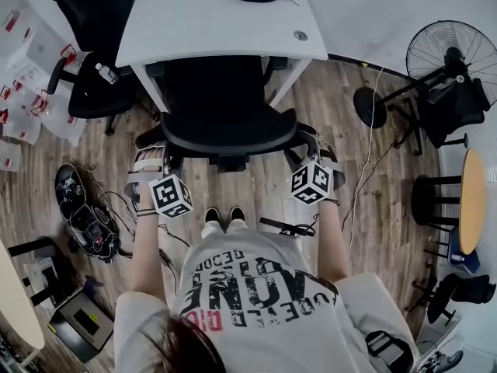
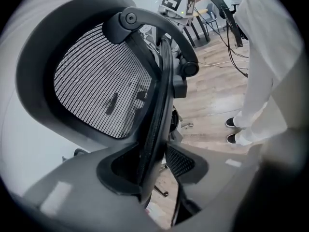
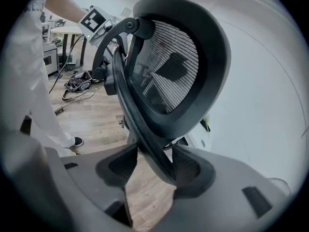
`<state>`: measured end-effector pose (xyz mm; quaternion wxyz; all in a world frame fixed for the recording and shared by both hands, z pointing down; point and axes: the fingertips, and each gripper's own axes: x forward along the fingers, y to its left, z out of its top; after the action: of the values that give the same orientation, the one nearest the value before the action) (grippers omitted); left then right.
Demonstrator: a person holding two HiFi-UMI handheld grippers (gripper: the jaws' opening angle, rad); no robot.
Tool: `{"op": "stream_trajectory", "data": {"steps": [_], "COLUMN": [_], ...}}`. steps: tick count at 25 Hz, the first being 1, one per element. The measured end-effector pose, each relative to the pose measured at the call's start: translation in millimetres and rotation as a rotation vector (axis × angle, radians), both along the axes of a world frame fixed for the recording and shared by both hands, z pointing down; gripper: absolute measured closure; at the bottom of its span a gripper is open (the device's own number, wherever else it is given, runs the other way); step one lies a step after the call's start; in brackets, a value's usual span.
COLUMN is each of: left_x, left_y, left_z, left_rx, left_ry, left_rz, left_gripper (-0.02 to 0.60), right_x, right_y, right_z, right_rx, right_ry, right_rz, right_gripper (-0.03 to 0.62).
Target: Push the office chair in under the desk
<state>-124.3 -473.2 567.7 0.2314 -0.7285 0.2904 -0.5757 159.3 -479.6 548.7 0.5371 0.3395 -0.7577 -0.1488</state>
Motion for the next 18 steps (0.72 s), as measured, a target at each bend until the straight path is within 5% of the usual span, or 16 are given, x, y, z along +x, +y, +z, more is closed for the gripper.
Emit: {"op": "stream_trajectory", "data": {"steps": [18], "left_x": [-4.3], "left_y": [-0.4], "left_z": [-0.7], "left_rx": [-0.012], "left_ry": [0.017], "left_rz": [-0.002], "left_gripper": [0.394], "right_x": [-4.2], "right_y": [-0.8], "right_z": [4.5], "right_rx": [0.001], "right_ry": [0.062], "right_rz": [-0.006], "right_gripper": [0.385]}}
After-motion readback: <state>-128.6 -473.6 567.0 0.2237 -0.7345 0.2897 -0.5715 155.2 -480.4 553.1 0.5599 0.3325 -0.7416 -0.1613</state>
